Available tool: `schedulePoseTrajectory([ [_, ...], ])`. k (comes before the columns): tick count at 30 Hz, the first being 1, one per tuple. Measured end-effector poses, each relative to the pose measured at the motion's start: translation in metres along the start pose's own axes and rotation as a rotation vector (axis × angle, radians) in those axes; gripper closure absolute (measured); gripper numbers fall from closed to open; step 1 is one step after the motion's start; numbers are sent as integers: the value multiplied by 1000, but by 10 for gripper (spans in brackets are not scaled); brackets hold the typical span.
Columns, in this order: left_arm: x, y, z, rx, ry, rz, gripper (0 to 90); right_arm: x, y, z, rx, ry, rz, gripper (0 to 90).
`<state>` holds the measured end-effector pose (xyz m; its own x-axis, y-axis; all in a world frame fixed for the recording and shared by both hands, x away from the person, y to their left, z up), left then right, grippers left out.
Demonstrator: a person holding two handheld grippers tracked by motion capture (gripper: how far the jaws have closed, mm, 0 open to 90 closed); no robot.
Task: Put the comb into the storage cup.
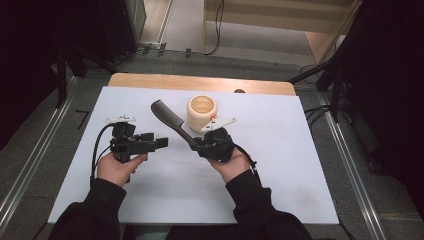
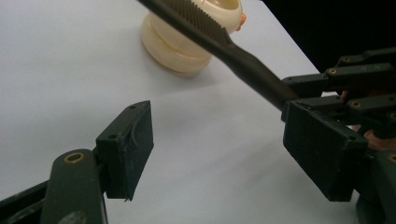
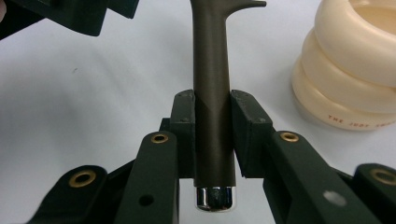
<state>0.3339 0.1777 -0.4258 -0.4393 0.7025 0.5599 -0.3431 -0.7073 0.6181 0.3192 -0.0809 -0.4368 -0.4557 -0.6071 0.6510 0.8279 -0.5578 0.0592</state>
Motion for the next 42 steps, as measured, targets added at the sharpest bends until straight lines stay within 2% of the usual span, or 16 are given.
schedulePoseTrajectory([
  [10,-12,-1,6,53,33,6,251,-16,-6,3,-35,38,3,704],
  [17,-23,-5,9,84,31,18,257,-27,-14,5,-39,54,10,704],
  [20,-26,-6,9,97,33,33,279,-32,-20,6,-39,64,-11,703],
  [27,-31,-9,11,145,58,27,305,-38,-24,8,-62,92,-6,703],
  [34,-35,-12,11,197,54,14,408,-41,-29,8,-76,122,-11,703],
  [37,-33,-14,11,230,67,-20,491,-42,-29,8,-85,131,-10,703],
  [40,-32,-16,11,251,68,-28,595,-44,-29,7,-95,131,1,702],
  [42,-31,-19,12,283,63,-59,630,-45,-28,7,-96,134,8,702],
])
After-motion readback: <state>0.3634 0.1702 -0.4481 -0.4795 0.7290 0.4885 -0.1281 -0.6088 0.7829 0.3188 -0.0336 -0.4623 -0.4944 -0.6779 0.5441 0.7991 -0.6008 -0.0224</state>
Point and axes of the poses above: each handheld gripper's, and its own axes: x roughly backward along the jaws, z roughly out of its top, y roughly to its right, the point moved 1 cm from there along -x, roughly forward along the jaws, and after that the axes turned 15 degrees about x, right-handed, at the moved point
